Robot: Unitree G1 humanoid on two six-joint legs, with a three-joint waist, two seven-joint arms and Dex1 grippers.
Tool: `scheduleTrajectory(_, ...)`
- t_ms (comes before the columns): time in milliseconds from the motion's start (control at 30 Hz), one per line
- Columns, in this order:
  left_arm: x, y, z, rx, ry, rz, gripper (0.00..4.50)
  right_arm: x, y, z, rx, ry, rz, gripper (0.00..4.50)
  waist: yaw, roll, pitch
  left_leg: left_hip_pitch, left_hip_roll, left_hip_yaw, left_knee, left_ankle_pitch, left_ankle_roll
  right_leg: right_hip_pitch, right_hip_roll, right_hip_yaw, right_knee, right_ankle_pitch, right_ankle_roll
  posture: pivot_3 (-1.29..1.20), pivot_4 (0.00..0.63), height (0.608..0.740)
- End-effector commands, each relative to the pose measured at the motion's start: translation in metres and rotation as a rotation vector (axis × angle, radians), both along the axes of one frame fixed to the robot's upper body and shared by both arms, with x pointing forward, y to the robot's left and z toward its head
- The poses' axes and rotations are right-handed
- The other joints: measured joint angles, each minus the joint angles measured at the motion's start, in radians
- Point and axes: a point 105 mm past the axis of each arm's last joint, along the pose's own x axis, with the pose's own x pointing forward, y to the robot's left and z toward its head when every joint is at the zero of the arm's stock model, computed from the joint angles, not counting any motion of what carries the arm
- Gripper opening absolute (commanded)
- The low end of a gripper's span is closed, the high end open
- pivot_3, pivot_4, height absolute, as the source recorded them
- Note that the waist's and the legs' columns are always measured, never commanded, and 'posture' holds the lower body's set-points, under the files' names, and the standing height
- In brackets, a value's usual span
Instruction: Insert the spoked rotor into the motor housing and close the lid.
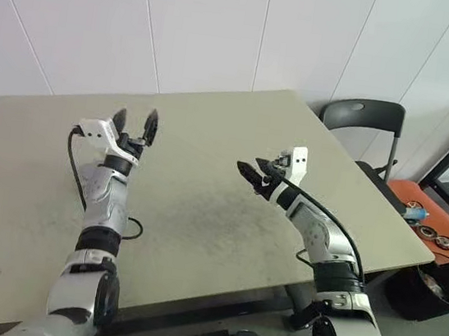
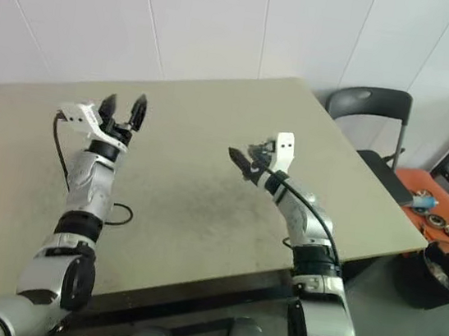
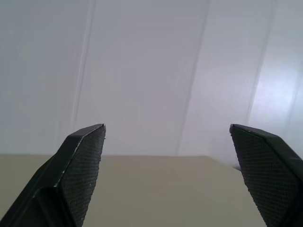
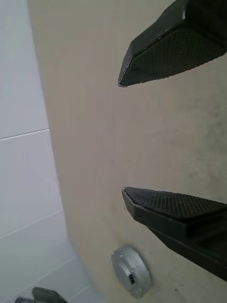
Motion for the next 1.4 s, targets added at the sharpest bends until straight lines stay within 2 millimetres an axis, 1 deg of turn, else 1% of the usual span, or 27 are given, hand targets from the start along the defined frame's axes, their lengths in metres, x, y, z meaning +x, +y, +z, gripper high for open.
scheduleTrajectory(33, -0.024, -0.009, 0.007, 0.143, -0.032, -0.187, 4.46, -0.011, -0.006, 0.025, -0.049, -0.129, 0.047, 3.56, 0.001, 0.0, 0.0, 0.0, 0.001, 0.0, 0.0, 0.0, 0.0, 0.0, 0.001, 0.0, 0.0, 0.0, 0.0, 0.0, 0.0, 0.74)
scheduleTrajectory(133, -0.043, -0.005, -0.002, 0.243, 0.01, -0.256, 4.46, -0.017, -0.02, 0.024, -0.088, -0.14, 0.029, 3.56, 0.004, 0.0, 0.001, 0.0, 0.002, 0.0, 0.0, 0.0, 0.0, 0.0, 0.002, 0.0, 0.0, 0.0, 0.0, 0.0, 0.0, 0.74)
scheduleTrajectory(200, -0.049, -0.003, -0.003, 0.269, 0.022, -0.273, 4.46, -0.018, -0.026, 0.022, -0.108, -0.142, 0.014, 3.56, 0.008, 0.0, 0.001, 0.001, 0.002, 0.0, 0.0, 0.0, 0.0, 0.001, 0.003, 0.0, 0.0, 0.0, 0.0, 0.0, 0.0, 0.74)
scheduleTrajectory(233, -0.054, -0.003, -0.005, 0.288, 0.033, -0.284, 4.5, -0.02, -0.027, 0.019, -0.117, -0.139, 0.021, 3.91, 0.011, 0.0, 0.001, 0.001, 0.002, 0.0, 0.0, 0.0, 0.0, 0.002, 0.003, 0.0, 0.0, 0.0, -0.001, 0.0, 0.0, 0.74)
scheduleTrajectory(267, -0.057, -0.004, -0.007, 0.299, 0.041, -0.29, 4.5, -0.022, -0.027, 0.018, -0.122, -0.136, 0.028, 4.12, 0.013, 0.0, 0.001, 0.001, 0.002, 0.0, 0.0, 0.0, 0.0, 0.003, 0.003, 0.0, 0.0, 0.0, -0.001, 0.0, 0.0, 0.74)
scheduleTrajectory(300, -0.063, -0.008, -0.01, 0.314, 0.053, -0.311, 4.5, -0.024, -0.027, 0.016, -0.123, -0.134, 0.034, 4.43, 0.015, 0.001, 0.002, 0.001, 0.003, 0.0, 0.0, 0.0, 0.0, 0.004, 0.003, 0.0, 0.0, 0.0, -0.001, 0.0, 0.0, 0.74)
scheduleTrajectory(400, -0.074, -0.016, -0.017, 0.316, 0.083, -0.351, 4.5, -0.025, -0.027, 0.013, -0.117, -0.131, 0.031, 4.47, 0.019, 0.002, 0.003, 0.002, 0.003, 0.0, -0.001, 0.0, 0.0, 0.008, 0.004, 0.0, -0.001, -0.002, -0.003, 0.0, 0.0, 0.74)
scheduleTrajectory(500, -0.069, -0.018, -0.025, 0.297, 0.131, -0.314, 4.5, -0.021, -0.03, 0.011, -0.125, -0.133, -0.003, 4.47, 0.027, 0.002, 0.003, 0.001, 0.003, 0.0, -0.001, 0.0, 0.0, 0.008, 0.004, 0.0, -0.001, -0.002, -0.004, 0.0, 0.0, 0.74)
scheduleTrajectory(667, -0.064, -0.019, -0.023, 0.284, 0.128, -0.282, 4.5, -0.021, -0.03, 0.009, -0.14, -0.134, -0.001, 4.47, 0.03, 0.002, 0.003, 0.001, 0.004, 0.0, -0.001, 0.0, 0.0, 0.008, 0.005, 0.0, -0.001, -0.002, -0.004, 0.0, 0.0, 0.74)
scheduleTrajectory(767, -0.054, -0.016, -0.028, 0.308, 0.153, -0.221, 4.5, -0.019, -0.034, 0.003, -0.166, -0.119, -0.009, 4.47, 0.03, 0.002, 0.003, 0.001, 0.004, 0.0, -0.001, 0.0, 0.0, 0.007, 0.005, 0.0, -0.002, -0.002, -0.003, 0.0, 0.0, 0.74)
scheduleTrajectory(833, -0.05, -0.018, -0.025, 0.302, 0.147, -0.209, 4.5, -0.018, -0.035, 0.001, -0.169, -0.111, -0.01, 4.47, 0.031, 0.002, 0.003, 0.001, 0.003, 0.0, -0.001, 0.0, 0.0, 0.007, 0.004, 0.0, -0.002, -0.002, -0.003, 0.0, 0.0, 0.74)
scheduleTrajectory(1033, -0.046, -0.014, -0.024, 0.323, 0.157, -0.164, 4.5, -0.019, -0.034, -0.014, -0.207, -0.066, -0.01, 4.47, 0.029, 0.002, 0.004, 0.001, 0.004, 0.0, -0.002, 0.0, 0.0, 0.007, 0.005, 0.0, -0.002, -0.002, -0.003, 0.0, 0.0, 0.74)
scheduleTrajectory(1167, -0.044, -0.012, -0.022, 0.332, 0.152, -0.143, 4.5, -0.019, -0.031, -0.015, -0.206, -0.065, 0.005, 4.47, 0.03, 0.002, 0.004, 0.001, 0.004, 0.0, -0.002, 0.0, 0.0, 0.007, 0.005, 0.0, -0.002, -0.002, -0.003, 0.0, 0.0, 0.74)
scheduleTrajectory(1400, -0.044, -0.005, -0.029, 0.372, 0.161, -0.121, 4.5, -0.018, -0.032, -0.013, -0.212, -0.065, 0.003, 4.47, 0.029, 0.002, 0.004, 0.001, 0.004, 0.0, -0.002, 0.0, 0.0, 0.006, 0.005, 0.0, -0.003, -0.002, -0.003, 0.0, 0.0, 0.74)
